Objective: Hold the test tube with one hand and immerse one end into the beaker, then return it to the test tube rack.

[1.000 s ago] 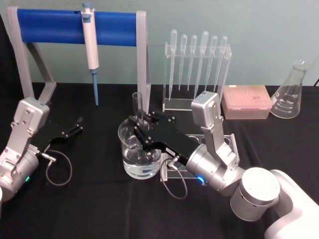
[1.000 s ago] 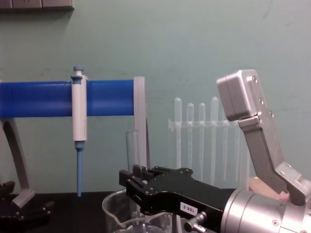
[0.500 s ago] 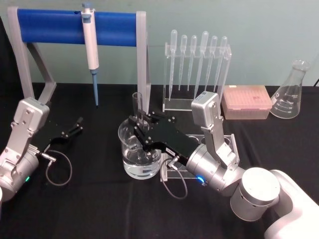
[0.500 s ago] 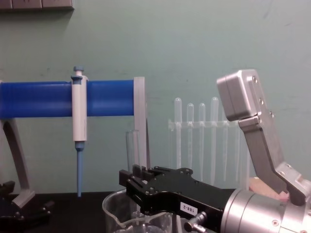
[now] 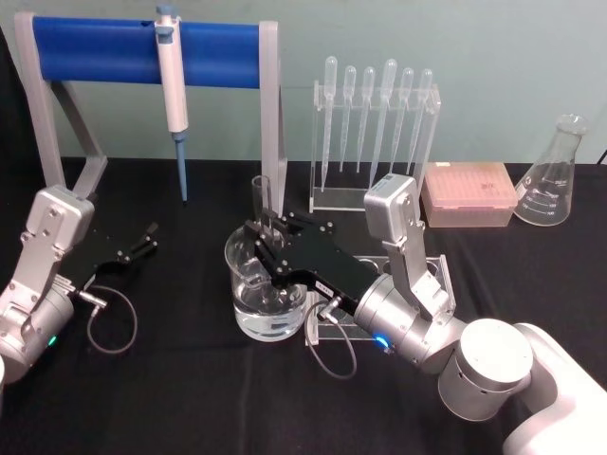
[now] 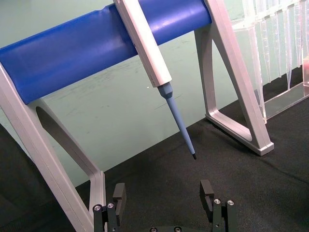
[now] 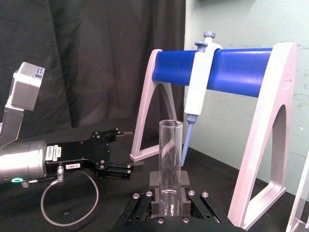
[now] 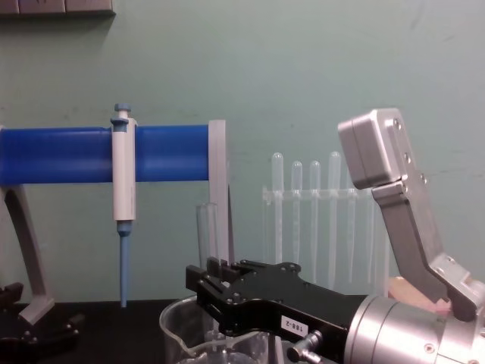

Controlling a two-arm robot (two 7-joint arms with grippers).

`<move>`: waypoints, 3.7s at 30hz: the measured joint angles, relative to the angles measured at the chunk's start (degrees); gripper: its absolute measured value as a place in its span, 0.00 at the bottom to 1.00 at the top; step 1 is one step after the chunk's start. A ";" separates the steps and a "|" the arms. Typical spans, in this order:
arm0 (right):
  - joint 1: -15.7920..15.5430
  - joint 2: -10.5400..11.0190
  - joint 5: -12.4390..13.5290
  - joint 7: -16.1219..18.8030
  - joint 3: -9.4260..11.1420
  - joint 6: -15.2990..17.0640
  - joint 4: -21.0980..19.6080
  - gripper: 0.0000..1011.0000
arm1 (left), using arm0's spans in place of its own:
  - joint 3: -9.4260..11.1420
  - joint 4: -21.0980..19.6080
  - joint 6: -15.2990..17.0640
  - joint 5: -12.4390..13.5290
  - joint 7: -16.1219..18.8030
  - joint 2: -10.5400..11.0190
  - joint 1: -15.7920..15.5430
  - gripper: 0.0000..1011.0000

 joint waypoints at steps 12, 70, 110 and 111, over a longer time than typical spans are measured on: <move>0.00 0.00 0.00 0.00 0.00 0.00 0.00 0.23 | 0.00 0.00 0.00 0.00 0.00 0.00 0.00 0.99; 0.00 0.00 0.00 0.00 0.00 0.00 0.00 0.23 | 0.00 0.00 0.00 0.00 0.00 0.00 0.00 0.99; -0.36 0.60 0.86 -0.04 1.50 1.42 -6.16 0.23 | 0.00 0.00 0.00 0.00 0.00 0.00 0.00 0.99; -0.24 0.73 1.17 -0.05 1.71 1.91 -7.15 0.23 | 0.00 0.00 0.00 0.00 0.00 0.00 0.00 0.99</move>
